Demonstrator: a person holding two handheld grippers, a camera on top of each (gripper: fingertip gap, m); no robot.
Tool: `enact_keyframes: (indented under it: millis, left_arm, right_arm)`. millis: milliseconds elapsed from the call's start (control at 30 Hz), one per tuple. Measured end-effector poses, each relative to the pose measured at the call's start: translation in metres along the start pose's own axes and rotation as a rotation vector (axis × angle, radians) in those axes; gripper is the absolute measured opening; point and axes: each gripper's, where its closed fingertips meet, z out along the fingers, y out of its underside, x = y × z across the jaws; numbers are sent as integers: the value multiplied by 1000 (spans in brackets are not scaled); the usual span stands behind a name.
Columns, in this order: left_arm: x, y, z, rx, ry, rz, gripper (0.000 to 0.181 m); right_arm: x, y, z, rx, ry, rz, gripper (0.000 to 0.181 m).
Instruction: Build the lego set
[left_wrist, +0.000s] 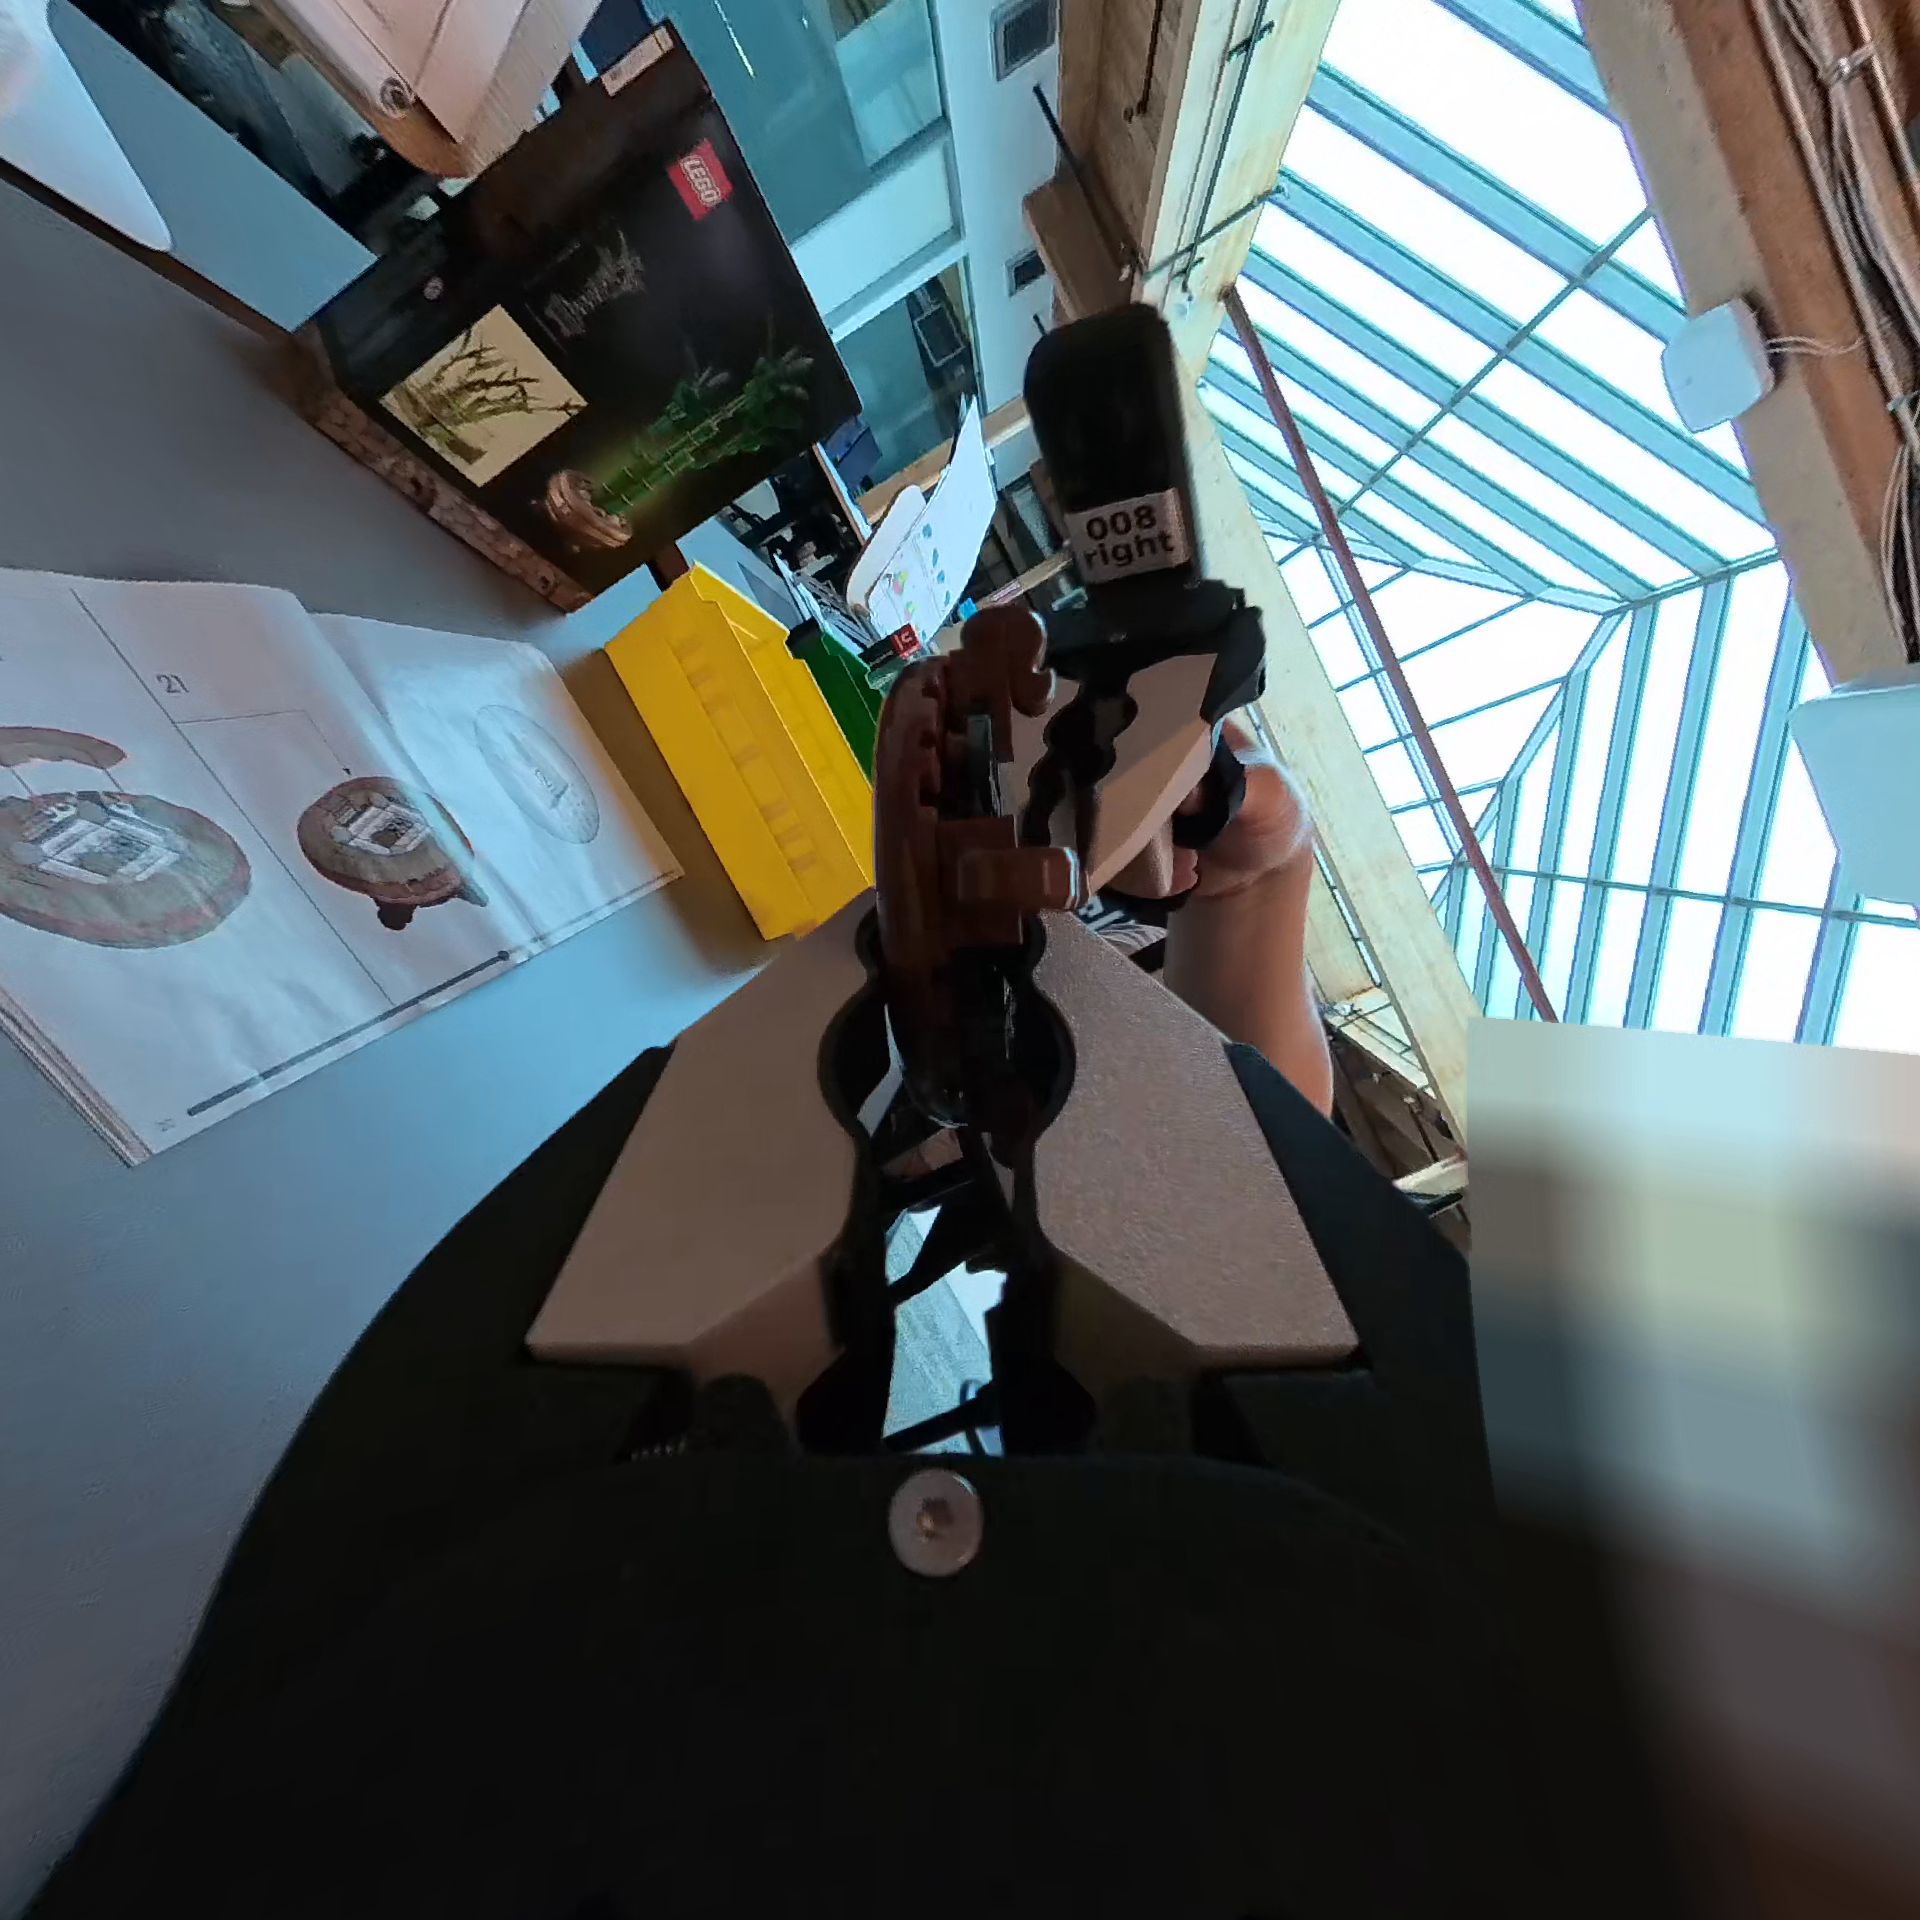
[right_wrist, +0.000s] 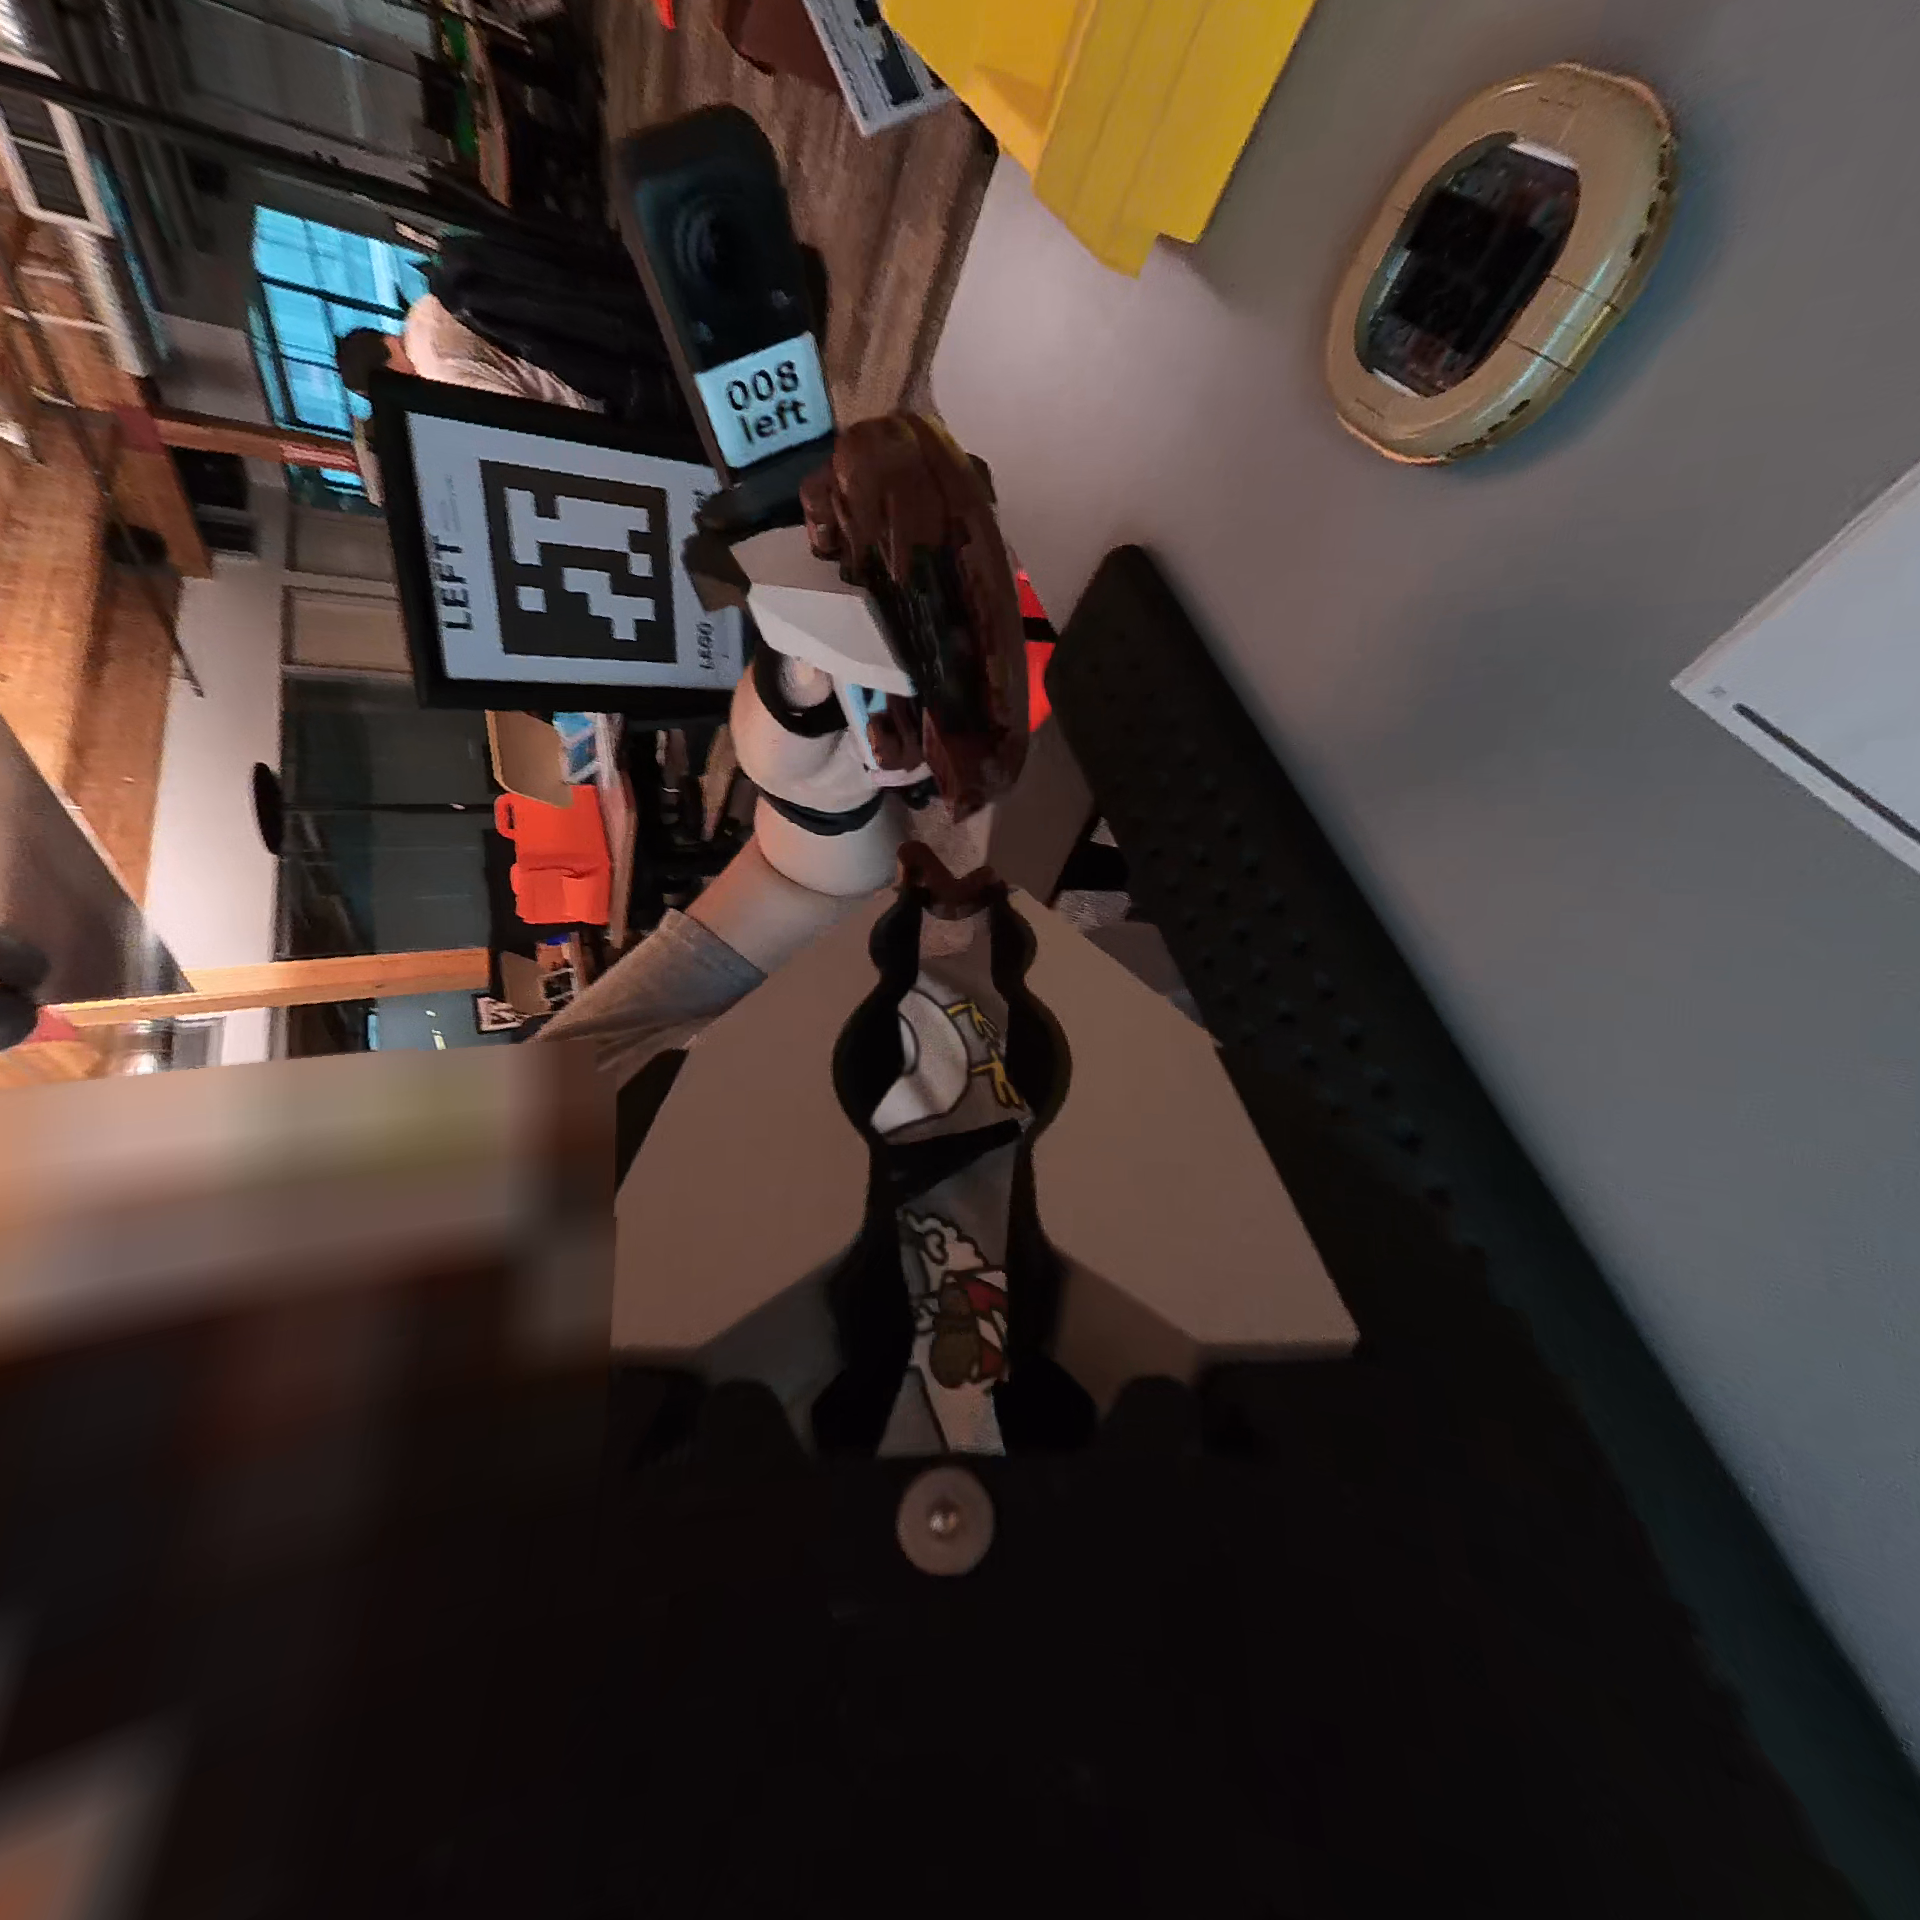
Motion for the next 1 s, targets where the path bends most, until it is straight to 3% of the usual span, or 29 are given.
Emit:
enact_keyframes:
  millis: [33,1000]
  left_arm:
    - [1,0,0,1,5,-3,16]
    - [-2,-2,8,29,-33,46,16]
  right_arm:
    - [-2,-1,1,12,-20,3,12]
    - [7,-14,9,68,47,-33,11]
